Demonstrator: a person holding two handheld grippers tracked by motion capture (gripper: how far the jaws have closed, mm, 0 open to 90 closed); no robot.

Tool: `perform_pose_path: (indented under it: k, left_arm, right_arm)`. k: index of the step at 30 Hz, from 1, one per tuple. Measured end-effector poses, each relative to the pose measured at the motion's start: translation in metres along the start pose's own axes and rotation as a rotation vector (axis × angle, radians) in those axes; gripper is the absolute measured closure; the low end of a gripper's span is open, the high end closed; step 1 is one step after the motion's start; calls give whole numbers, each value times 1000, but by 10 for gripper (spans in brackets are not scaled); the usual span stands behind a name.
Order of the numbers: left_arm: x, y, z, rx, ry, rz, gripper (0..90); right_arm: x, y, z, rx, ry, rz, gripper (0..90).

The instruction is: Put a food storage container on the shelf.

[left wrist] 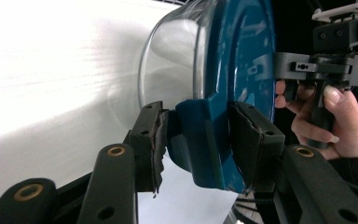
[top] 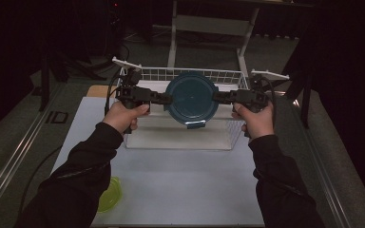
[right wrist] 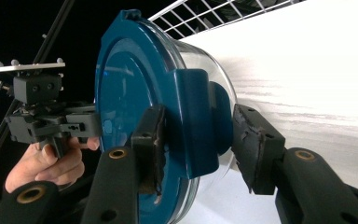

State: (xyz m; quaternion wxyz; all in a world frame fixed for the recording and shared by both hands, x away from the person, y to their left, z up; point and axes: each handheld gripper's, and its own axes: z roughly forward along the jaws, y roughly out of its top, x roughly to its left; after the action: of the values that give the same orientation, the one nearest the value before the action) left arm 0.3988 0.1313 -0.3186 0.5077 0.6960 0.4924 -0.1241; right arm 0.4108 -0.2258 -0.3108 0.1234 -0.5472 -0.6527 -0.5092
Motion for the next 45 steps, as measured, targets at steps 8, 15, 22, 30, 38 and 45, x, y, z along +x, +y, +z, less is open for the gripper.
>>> perform_pose_path:
  k: [8,15,22,30,38,45]
  left_arm:
    - [7,5,4,12,-20,-37,524]
    - [13,9,7,-22,-14,-47,520]
    - [9,5,6,-48,19,-15,487]
    - [-3,-4,-9,-61,49,57,470]
    - [-14,-20,-26,-96,60,102,452]
    - [-34,-50,-35,-104,79,229,416]
  right_arm:
    - [-5,9,5,17,-28,48,537]
    - [-4,13,13,7,-82,40,523]
    - [-7,11,9,22,-86,-16,439]
    - [4,1,-9,-12,-54,-104,429]
    - [18,-22,-20,-16,-11,-187,433]
    - [29,-52,-23,19,10,-261,554]
